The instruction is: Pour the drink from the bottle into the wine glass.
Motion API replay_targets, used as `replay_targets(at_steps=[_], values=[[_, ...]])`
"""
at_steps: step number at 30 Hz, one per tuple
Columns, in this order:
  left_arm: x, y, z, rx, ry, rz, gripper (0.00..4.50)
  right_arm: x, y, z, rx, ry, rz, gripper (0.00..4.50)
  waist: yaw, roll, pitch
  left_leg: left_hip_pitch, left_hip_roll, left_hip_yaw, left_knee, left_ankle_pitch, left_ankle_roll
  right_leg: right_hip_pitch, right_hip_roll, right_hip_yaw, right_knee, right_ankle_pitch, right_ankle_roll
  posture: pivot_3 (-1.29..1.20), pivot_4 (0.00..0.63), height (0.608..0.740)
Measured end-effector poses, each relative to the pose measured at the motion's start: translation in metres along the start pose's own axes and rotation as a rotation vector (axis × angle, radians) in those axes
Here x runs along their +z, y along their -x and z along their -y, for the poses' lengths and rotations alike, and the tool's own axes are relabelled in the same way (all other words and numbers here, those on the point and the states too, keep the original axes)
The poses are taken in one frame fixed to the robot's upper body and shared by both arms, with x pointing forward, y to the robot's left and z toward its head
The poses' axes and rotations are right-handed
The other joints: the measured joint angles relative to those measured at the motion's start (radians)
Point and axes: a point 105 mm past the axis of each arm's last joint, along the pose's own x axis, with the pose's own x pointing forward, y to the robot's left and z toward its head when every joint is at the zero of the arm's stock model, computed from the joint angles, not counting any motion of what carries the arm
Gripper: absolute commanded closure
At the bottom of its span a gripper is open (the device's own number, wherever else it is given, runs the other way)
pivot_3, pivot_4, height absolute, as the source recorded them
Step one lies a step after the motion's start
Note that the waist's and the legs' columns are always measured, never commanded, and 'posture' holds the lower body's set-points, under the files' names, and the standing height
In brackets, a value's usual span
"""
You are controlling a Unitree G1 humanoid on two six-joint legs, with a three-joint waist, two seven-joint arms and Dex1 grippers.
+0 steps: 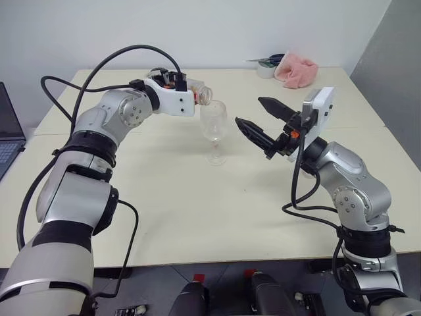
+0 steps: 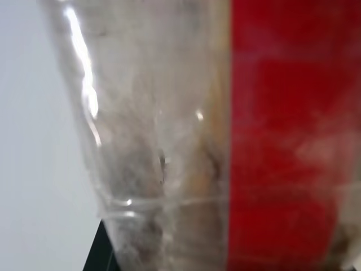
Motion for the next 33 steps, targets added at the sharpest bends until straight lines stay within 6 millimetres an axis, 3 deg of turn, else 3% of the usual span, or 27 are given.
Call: replay_targets(at_steps=[33], values=[[-0.002,-0.002,-0.018,0.009,-0.087,-0.019,2.91,0.004,0.0,-0.003,-0.001,0.013,0.013,0.0,-0.007,0.0,0.0,0.0,0.0,0.0,0.0,0.0,0.0,0.0,0.0,0.0,0.001,0.0,0.0,0.0,0.15,0.74]])
